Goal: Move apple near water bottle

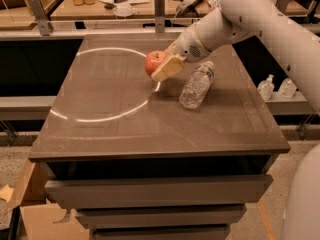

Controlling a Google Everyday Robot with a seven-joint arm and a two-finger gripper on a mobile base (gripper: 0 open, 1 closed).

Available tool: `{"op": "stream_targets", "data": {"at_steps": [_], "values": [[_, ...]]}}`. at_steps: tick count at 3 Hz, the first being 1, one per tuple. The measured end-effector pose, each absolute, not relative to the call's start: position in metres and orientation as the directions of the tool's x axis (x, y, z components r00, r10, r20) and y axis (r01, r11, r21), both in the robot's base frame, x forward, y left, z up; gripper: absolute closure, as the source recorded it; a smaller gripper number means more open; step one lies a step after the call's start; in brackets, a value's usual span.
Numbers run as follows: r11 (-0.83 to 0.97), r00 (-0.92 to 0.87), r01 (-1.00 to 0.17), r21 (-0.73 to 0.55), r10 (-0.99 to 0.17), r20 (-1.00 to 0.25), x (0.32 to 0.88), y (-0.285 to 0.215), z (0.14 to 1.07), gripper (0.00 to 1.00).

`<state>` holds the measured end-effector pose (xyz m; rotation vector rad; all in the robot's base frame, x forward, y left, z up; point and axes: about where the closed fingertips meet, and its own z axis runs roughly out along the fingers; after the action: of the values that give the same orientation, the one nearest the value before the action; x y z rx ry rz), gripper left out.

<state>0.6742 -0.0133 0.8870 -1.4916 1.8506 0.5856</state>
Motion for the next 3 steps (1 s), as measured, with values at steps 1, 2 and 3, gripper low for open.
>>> {"op": "stream_targets", "data": {"at_steps": [1,2,3], "values": [[0.245,-0.129,-0.968,-0.060,-0.685,-0.717,0.671,-0.025,0.872,1.00],[0.248,-0.155,-0.968,-0.035,-0.702,-0.695,0.665,-0.032,0.857,0.83],[0.250,-0.167,-0.968,-0.024,-0.715,-0.679,0.662,-0.037,0.848,0.59]]}}
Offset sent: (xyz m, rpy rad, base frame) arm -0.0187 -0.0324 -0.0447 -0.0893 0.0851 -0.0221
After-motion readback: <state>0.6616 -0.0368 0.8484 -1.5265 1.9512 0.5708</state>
